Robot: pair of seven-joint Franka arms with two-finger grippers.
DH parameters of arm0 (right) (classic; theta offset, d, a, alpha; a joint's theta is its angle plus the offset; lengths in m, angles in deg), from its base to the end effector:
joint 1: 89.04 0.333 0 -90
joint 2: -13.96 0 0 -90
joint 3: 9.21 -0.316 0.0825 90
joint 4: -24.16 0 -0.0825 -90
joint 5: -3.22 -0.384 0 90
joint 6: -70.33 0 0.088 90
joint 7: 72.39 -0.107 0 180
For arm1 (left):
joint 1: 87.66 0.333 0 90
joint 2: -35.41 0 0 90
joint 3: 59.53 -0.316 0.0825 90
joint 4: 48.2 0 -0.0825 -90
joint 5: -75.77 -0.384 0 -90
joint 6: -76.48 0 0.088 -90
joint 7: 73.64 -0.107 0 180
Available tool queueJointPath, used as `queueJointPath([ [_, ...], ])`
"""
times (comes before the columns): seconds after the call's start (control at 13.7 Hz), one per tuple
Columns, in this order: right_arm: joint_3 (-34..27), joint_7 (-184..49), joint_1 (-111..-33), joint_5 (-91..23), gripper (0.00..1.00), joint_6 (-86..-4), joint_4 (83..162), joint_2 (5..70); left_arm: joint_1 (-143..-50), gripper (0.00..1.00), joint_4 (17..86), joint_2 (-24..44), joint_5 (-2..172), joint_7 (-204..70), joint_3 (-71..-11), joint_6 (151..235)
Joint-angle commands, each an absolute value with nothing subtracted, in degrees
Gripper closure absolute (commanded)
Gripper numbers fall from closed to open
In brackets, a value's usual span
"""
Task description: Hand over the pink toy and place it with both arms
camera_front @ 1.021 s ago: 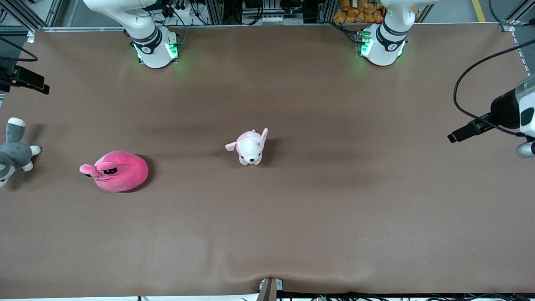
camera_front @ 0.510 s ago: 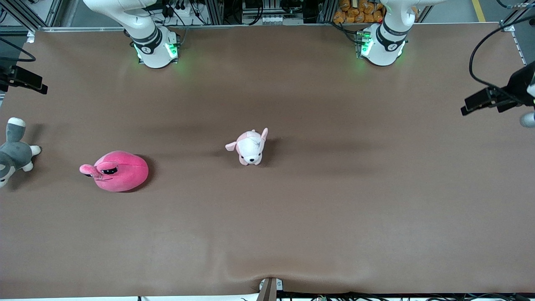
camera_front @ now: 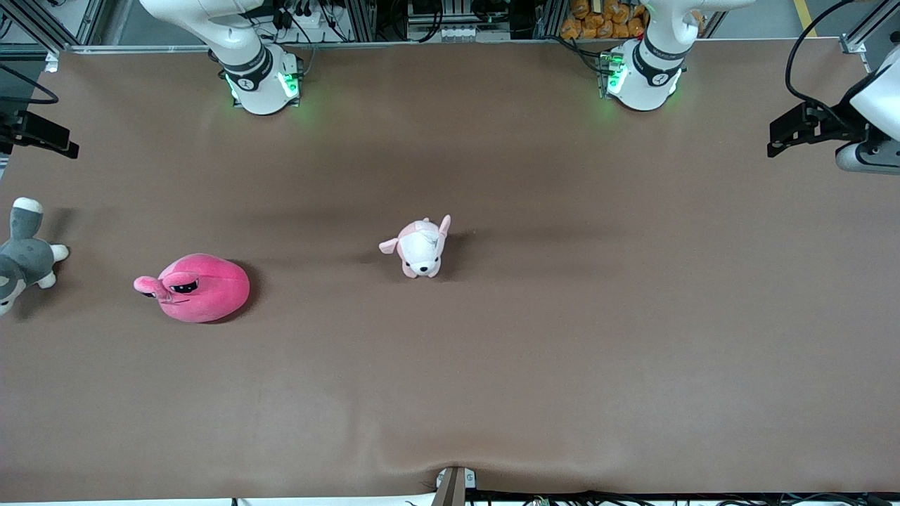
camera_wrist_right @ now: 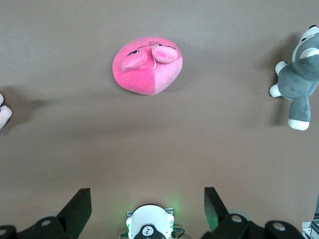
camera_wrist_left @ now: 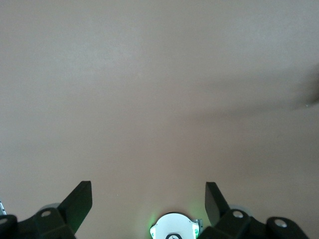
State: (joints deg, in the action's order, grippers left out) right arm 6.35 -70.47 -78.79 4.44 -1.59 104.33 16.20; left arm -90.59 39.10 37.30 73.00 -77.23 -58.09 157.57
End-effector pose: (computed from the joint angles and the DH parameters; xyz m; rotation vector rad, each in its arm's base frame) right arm 0.5289 -0.0484 0.6576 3.1072 -0.1005 -0.2856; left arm 0.5268 -0.0347 0.6513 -3.0832 0.2056 0.1160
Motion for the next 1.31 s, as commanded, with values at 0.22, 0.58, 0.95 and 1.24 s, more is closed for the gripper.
queueJointPath([
  [0.22,6.3,-70.7,-80.3,1.7,0.0,-1.7,103.2,16.9,-91.0,0.0,39.9,38.7,73.4,-75.1,-58.6,157.0],
  [0.58,6.3,-70.7,-80.2,1.7,0.0,-2.0,103.3,16.9,-90.9,0.0,39.7,38.8,75.3,-73.0,-58.7,155.3],
  [0.95,6.3,-70.6,-80.3,1.7,0.0,-2.1,103.8,16.8,-90.9,0.0,39.7,38.7,73.9,-72.9,-58.6,157.0],
  [1.24,6.3,-70.6,-80.3,1.7,0.0,-2.1,103.8,16.8,-90.8,0.0,40.1,38.5,72.8,-73.8,-58.7,160.6],
])
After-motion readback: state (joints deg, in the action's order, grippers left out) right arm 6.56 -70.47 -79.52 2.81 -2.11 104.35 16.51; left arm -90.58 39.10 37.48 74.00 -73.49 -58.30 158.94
